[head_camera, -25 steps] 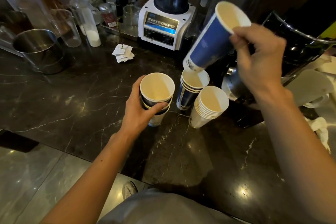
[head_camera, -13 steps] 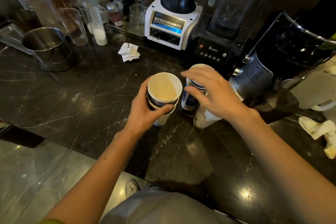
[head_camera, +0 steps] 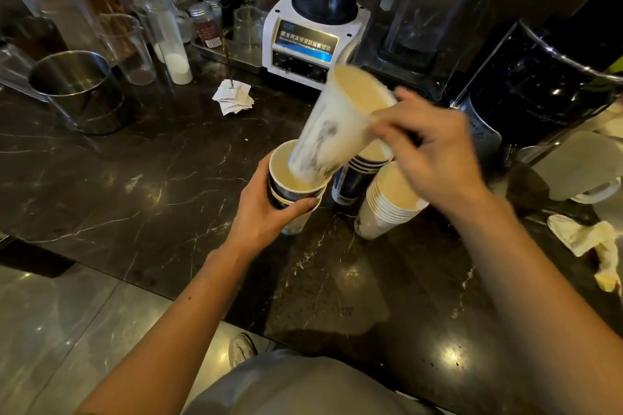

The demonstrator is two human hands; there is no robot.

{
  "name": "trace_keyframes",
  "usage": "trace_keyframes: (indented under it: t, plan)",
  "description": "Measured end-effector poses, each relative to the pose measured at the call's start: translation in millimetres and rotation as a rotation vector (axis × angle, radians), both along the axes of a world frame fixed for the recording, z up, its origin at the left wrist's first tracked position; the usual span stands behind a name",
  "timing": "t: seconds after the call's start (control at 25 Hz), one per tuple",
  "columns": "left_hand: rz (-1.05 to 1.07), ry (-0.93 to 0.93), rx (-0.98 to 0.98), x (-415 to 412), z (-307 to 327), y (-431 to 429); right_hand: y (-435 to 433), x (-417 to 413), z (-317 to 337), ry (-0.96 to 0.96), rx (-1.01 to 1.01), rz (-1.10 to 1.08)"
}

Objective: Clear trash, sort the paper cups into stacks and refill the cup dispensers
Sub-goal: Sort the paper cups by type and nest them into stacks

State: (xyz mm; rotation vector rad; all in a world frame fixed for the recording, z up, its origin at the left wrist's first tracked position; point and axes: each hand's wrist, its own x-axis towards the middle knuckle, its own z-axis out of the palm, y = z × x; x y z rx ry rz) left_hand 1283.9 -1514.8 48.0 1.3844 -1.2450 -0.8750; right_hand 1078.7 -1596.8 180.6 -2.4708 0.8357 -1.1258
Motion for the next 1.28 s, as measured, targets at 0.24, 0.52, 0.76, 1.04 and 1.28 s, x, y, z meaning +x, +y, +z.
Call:
trace_keyframes:
  t: [0.24, 0.52, 0.76, 1.04, 1.28]
  plan:
    - [0.035, -0.031, 0.024, -5, -4, -1, 13, -88, 30, 0.162, -0.248, -0.313]
    - [0.059, -0.035, 0.034, -1, -7, 3, 17, -84, -51, 0.746, 0.161, -0.098]
    - [0.042, -0.034, 0.022, 0, -12, 3, 19, -8, -43, 0.524, 0.024, 0.059]
    - [0.038, -0.033, 0.034, 3, -14, 6, 2, 32, -38, 0.305, -0.228, 0.110]
    - [0.062, -0.044, 0.055, 0, -21, 1, -30, -21, 39, -0.039, -0.201, -0.265]
